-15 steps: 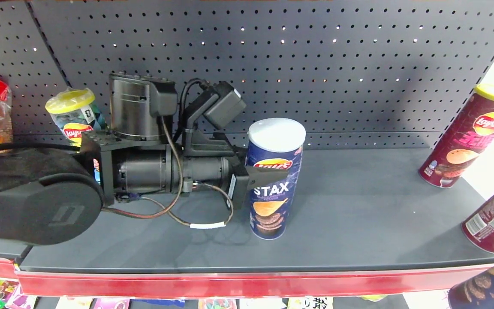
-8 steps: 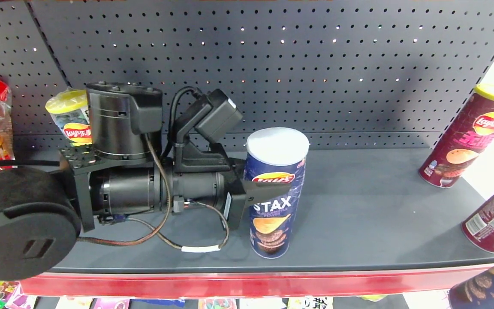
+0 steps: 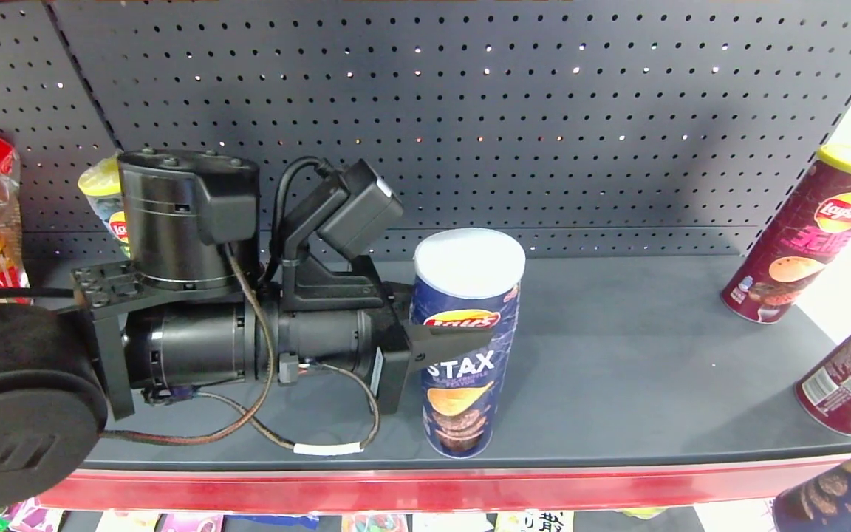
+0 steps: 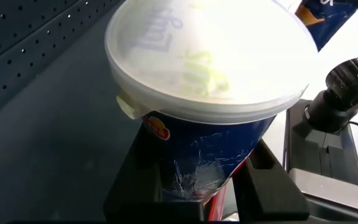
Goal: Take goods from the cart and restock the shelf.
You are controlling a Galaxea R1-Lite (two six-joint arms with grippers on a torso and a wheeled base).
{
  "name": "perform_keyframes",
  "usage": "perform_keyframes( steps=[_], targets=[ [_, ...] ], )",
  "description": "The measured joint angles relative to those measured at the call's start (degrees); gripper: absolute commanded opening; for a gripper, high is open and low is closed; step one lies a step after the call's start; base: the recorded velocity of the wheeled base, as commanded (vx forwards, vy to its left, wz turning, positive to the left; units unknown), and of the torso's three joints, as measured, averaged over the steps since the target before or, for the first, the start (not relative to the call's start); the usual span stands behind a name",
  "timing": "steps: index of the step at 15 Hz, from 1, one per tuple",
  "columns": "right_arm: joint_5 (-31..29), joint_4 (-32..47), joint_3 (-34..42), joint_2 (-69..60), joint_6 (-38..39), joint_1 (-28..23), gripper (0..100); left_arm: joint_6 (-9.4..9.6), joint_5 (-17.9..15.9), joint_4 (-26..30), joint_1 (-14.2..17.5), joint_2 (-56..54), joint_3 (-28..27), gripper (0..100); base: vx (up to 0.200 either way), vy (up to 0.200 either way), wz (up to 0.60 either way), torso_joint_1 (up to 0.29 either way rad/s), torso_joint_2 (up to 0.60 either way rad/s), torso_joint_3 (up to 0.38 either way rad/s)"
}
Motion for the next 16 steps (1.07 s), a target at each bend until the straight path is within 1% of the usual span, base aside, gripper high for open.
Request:
perform_keyframes(
  steps=[9,10,14,16],
  targets=[
    [-0.02,0.04,0.09,0.00,0.00,-0.01,0,0.00,-0.05,-0.29,-0.05,-0.37,1.76,0,0.000,0.000,0.00,0.000,0.00,0.000],
    [-0.02,0.04,0.11,0.00,0.00,-0.01,0,0.06,-0.02,-0.24,0.00,-0.39,1.79,100,0.000,0.000,0.00,0.000,0.00,0.000],
    [0.02,0.04,0.11,0.01,-0.02,0.00,0,-0.16,0.88,0.34,0.04,-0.54,1.90,100,0.000,0.000,0.00,0.000,0.00,0.000],
    [0.35,0.09,-0.04,0.26,-0.06,0.02,0,-0.16,1.82,0.20,0.10,-1.16,3.00,100,0.000,0.000,0.00,0.000,0.00,0.000]
  ],
)
